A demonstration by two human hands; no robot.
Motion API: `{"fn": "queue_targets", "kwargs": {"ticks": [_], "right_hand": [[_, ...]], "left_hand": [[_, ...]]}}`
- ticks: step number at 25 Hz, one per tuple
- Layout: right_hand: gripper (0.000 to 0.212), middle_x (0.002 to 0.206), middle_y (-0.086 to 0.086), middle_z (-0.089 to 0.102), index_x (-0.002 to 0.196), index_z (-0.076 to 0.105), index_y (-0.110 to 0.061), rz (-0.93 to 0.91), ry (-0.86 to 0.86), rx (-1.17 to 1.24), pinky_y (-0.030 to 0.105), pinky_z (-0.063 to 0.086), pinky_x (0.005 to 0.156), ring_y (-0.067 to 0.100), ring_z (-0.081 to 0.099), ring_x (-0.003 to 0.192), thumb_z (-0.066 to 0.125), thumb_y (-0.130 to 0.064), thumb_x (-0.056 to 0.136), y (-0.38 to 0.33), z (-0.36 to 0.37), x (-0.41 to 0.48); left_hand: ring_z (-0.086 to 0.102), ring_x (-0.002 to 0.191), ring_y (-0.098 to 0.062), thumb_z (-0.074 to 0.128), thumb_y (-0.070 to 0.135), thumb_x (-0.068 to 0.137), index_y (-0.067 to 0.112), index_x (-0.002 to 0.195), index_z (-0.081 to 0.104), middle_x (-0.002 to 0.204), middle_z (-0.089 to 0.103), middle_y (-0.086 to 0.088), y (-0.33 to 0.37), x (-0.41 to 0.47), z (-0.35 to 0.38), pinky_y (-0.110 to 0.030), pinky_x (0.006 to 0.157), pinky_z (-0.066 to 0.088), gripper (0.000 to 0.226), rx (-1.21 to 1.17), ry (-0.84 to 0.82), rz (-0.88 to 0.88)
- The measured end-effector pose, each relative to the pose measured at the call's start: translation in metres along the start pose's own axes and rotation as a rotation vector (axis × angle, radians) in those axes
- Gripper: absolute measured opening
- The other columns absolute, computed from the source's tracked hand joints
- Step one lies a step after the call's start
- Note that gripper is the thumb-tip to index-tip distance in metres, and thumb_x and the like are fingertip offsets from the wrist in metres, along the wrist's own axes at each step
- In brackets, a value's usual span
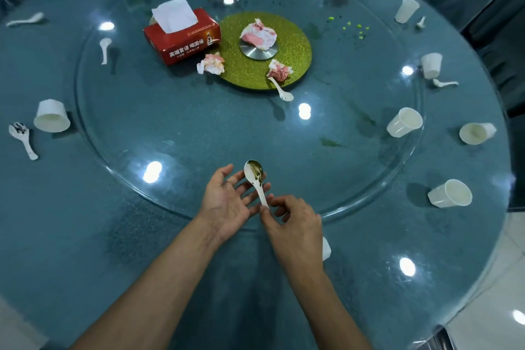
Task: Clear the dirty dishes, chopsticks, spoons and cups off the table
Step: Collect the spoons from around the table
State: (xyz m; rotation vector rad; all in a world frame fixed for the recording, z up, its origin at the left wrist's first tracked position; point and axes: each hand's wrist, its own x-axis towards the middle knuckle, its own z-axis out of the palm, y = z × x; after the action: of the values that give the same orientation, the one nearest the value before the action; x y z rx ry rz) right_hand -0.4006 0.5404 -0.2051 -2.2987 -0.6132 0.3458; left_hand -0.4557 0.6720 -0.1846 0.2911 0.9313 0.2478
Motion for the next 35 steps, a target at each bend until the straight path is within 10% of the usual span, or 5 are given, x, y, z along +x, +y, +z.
{"fn": "queue_targets", "kwargs": {"ticks": [35], "right_hand": [[0.038, 0.124, 0.009, 0.059, 0.127, 0.064, -0.022, -0.024, -0.047, -0.502, 0.044, 0.035, 0.102, 0.032, 0.051, 0.121, 0.066, -0.036, 0.092, -0.002, 0.071, 0.343]], "left_hand": [[0.063, 0.115, -0.036, 0.046, 0.042, 0.098, 0.004, 0.134, 0.059, 0.133, 0.065, -0.019, 0.083, 0.152, 0.030, -0.052, 0.103, 0.051, 0.054, 0.060, -0.031, -0.012]]}}
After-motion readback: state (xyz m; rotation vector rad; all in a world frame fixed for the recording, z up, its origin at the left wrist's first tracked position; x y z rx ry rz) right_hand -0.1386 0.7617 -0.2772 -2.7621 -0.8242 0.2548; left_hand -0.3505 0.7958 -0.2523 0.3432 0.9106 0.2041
